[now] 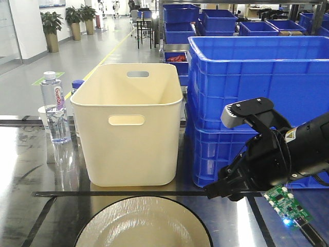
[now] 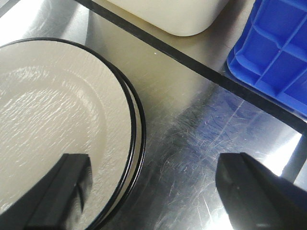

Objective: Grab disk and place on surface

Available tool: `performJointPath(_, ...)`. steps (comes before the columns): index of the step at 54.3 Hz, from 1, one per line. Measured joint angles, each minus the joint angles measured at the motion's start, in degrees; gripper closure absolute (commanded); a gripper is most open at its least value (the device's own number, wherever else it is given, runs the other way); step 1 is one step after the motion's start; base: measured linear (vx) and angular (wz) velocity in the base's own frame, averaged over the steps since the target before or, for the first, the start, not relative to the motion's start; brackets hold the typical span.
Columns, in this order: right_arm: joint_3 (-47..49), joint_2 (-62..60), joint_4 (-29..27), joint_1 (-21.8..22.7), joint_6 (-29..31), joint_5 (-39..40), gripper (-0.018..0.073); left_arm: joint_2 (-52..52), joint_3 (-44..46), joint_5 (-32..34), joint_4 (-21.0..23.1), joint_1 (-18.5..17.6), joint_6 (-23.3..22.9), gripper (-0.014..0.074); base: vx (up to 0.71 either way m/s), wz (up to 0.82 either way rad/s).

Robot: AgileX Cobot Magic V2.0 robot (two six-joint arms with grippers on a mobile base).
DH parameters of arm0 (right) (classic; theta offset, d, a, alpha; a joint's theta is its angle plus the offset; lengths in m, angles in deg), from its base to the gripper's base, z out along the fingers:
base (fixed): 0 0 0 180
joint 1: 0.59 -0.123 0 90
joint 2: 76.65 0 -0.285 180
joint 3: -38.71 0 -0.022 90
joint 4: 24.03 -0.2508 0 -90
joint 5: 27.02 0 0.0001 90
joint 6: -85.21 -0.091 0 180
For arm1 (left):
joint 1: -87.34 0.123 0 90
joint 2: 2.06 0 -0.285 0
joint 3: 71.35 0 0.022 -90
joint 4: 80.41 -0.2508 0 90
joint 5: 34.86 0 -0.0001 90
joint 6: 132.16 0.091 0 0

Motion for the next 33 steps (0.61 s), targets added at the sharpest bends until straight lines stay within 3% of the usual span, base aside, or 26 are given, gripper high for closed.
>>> performJointPath(8,0.00,-0.22,0.97,0.00,-0.30,-0.01,0.0019,0.00,0.00,0.03,0.00,0.00,0.00,0.0606,0.00,0.00)
performJointPath(22,-2.37,-9.39,6.00,0.00,-7.70,-0.30,0.0316,0.00,0.00,0.10,-0.05,0.00,0.00,0.0606,0.00,0.00)
performJointPath(33,-22.18,-26.75,8.36,2.82,-15.48,11.87,0.0574,0.00,0.00,0.14,-0.05,0.00,0.00,0.0605,0.00,0.00)
